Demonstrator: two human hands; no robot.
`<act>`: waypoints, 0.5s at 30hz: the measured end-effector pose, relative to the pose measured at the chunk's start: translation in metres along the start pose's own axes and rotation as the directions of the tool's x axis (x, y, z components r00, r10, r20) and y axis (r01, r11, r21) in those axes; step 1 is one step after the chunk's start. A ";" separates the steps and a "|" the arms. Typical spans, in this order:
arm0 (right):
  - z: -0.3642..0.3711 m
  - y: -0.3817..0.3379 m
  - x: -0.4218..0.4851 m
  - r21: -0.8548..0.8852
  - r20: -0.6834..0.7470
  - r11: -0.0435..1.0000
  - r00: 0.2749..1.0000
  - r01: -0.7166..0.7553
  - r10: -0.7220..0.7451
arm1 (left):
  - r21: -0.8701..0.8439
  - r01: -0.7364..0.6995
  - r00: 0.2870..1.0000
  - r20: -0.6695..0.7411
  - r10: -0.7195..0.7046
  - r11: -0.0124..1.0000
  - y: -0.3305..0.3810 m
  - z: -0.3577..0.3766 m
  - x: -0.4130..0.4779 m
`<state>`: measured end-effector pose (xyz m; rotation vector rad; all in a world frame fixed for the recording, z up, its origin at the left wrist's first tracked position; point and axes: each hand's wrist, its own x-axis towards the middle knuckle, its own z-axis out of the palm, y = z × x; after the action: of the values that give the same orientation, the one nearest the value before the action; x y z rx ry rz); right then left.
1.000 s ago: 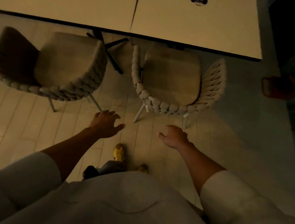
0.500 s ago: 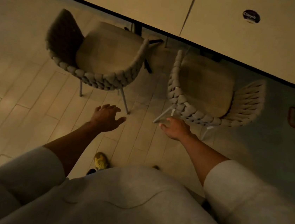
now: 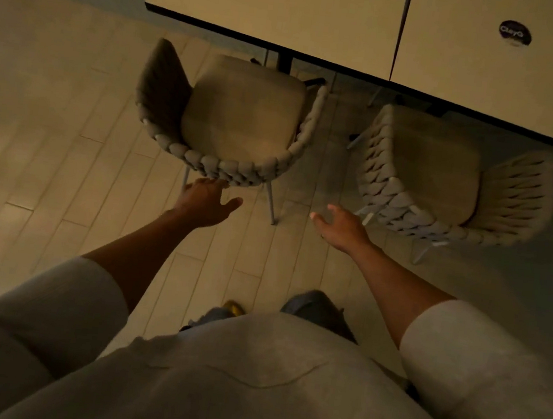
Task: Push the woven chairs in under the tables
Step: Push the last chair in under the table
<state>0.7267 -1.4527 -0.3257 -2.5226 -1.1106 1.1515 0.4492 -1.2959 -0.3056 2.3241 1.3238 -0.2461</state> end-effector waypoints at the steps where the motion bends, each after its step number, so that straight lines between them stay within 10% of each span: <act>1: 0.002 -0.008 0.003 0.023 -0.013 1.000 1.000 -0.009 0.009 | -0.006 -0.001 1.000 -0.005 0.001 1.000 -0.006 -0.006 0.005; 15: 0.004 -0.086 0.128 0.204 0.018 0.967 0.988 -0.151 0.150 | -0.056 0.012 1.000 0.026 -0.010 0.998 -0.070 -0.012 0.141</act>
<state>0.7302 -1.3048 -0.3688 -2.4785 -0.7665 1.2362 0.4623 -1.1513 -0.3672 2.2603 1.3146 -0.2386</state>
